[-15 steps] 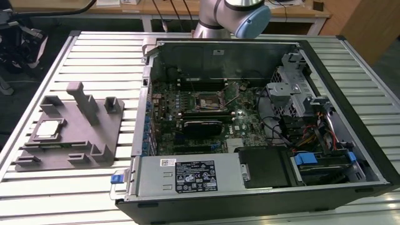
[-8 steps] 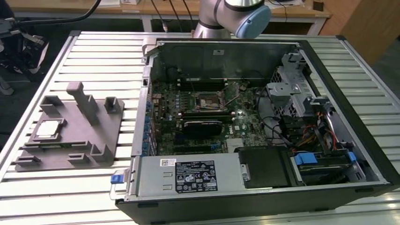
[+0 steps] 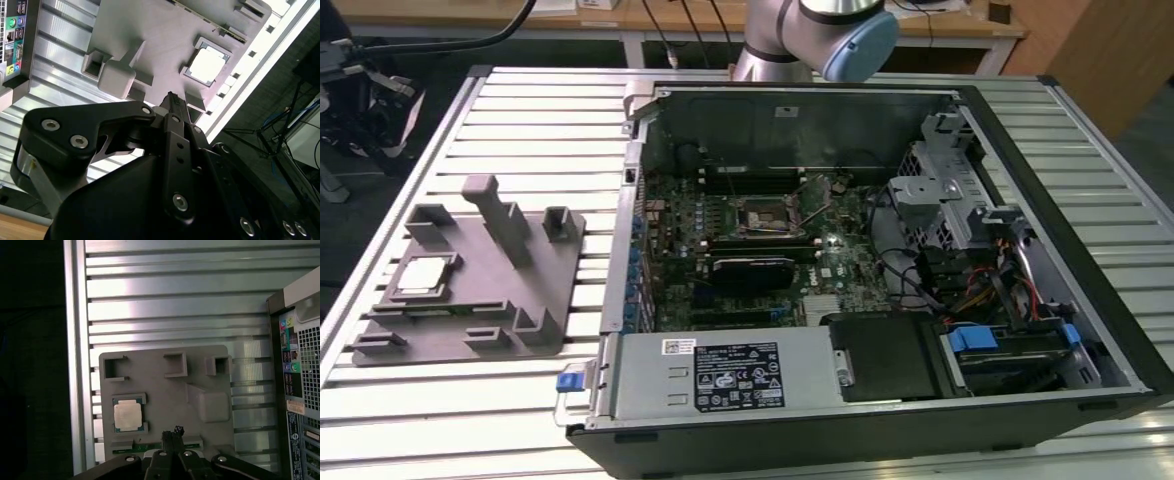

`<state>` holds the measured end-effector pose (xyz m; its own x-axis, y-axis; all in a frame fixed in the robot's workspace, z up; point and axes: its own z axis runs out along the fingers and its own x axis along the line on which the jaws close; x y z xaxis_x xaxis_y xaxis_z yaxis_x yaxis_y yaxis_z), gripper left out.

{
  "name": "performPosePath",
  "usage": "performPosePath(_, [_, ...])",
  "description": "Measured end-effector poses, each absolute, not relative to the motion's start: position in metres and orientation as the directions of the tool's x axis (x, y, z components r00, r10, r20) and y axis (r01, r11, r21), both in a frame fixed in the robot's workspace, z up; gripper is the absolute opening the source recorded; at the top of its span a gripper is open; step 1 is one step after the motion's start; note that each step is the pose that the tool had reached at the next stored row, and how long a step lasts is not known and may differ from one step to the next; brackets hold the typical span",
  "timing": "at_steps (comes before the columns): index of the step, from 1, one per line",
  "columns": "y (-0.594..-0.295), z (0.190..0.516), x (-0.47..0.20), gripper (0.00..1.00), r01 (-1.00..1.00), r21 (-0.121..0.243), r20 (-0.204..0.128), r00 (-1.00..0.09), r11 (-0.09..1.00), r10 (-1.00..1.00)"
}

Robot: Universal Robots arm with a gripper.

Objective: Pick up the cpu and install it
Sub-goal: 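Pick up the cpu and move it towards the insertion slot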

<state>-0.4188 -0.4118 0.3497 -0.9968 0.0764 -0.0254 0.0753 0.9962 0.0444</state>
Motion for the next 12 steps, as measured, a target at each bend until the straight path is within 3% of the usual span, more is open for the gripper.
performPosePath(12, [-0.413, 0.338, -0.424, 0.11, 0.075, 0.044, -0.025, -0.997, 0.996, 0.077])
